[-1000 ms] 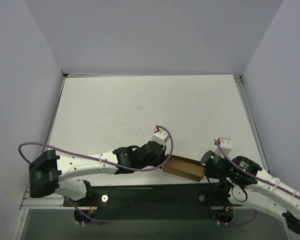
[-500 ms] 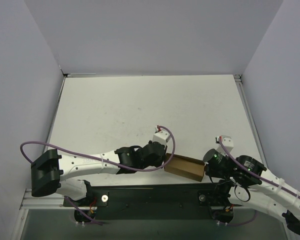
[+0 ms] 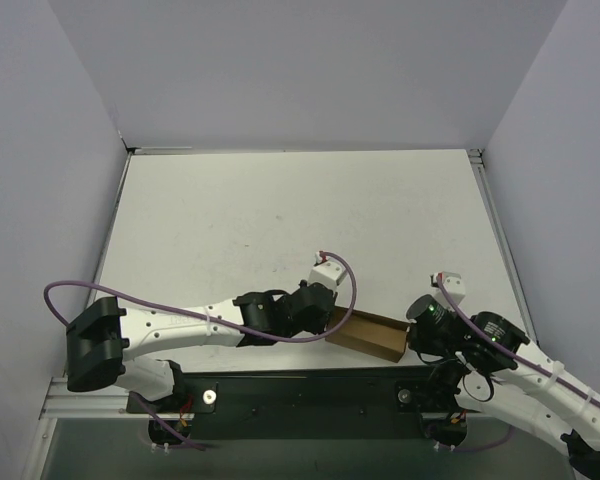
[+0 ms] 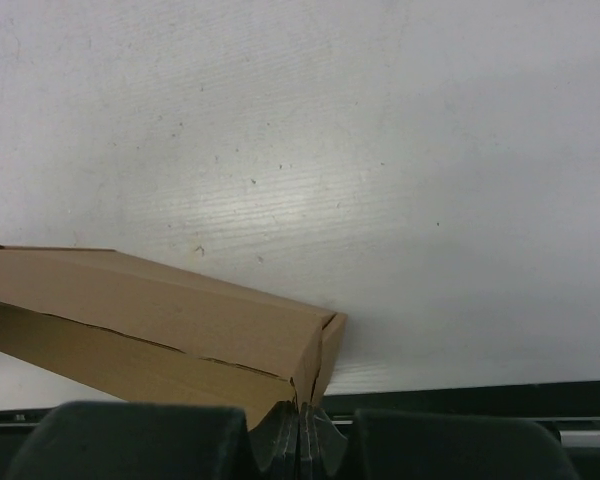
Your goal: Fold the paper box
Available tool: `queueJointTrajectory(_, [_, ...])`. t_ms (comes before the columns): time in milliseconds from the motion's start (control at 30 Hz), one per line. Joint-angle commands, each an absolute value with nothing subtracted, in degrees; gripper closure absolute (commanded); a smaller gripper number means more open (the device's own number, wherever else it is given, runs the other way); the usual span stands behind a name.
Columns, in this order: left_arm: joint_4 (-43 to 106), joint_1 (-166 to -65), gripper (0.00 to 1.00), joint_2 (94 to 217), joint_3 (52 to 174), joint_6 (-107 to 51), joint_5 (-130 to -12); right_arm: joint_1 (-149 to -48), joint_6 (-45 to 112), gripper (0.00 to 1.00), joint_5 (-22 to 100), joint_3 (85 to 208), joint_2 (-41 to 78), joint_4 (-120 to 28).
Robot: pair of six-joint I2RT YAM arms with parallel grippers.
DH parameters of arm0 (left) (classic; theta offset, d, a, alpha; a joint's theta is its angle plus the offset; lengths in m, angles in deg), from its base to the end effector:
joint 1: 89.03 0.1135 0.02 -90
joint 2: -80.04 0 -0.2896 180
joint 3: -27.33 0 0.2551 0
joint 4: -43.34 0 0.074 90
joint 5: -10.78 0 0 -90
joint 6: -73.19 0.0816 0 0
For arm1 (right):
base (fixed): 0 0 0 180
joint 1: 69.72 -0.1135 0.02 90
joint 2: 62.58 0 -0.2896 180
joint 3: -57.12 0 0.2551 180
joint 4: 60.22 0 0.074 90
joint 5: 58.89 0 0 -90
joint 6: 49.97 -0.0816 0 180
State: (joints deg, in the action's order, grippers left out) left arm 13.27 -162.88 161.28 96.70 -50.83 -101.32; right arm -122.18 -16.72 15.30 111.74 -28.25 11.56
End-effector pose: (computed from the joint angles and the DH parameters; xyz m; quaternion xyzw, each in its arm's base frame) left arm 0.1232 -0.3150 0.2473 0.2320 0.8694 -0.2200 0.3768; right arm 0.0877 0.0777 0.2459 0.0803 0.9327 0.1911 0.2950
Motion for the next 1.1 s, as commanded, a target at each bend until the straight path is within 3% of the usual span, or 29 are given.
queueJointTrajectory(0, [5.48,-163.12,1.00,162.22,99.20,-48.37,-103.03,-122.01,-16.39,1.00,16.08,108.26,-28.12,7.62])
queueJointTrajectory(167, [5.30,-163.04,1.00,161.96,99.56,-48.10,-102.78,-122.19,-16.39,1.00,15.03,107.99,-28.21,7.35])
queueJointTrajectory(233, [5.04,-163.12,1.00,162.13,99.91,-47.93,-102.60,-122.19,-16.31,0.90,14.94,108.08,-28.39,7.35])
queueJointTrajectory(433, [4.69,-163.04,1.00,162.31,100.00,-48.01,-102.42,-122.19,-16.13,0.73,13.71,108.08,-28.92,7.79])
queueJointTrajectory(700, [4.42,-163.04,1.00,162.13,99.91,-47.93,-102.51,-122.19,-14.72,0.70,12.21,108.34,-26.81,7.97])
queueJointTrajectory(800, [4.42,-163.12,1.00,162.13,100.00,-47.75,-102.42,-122.19,-14.46,0.72,12.65,108.43,-25.58,8.05])
queueJointTrajectory(967, [4.86,-163.04,1.00,161.70,100.09,-47.40,-102.68,-122.19,-14.81,0.98,13.53,108.96,-24.79,8.05])
queueJointTrajectory(1067, [5.74,-163.04,1.00,160.91,100.09,-47.31,-102.68,-122.19,-14.81,1.00,13.53,109.31,-24.70,7.88])
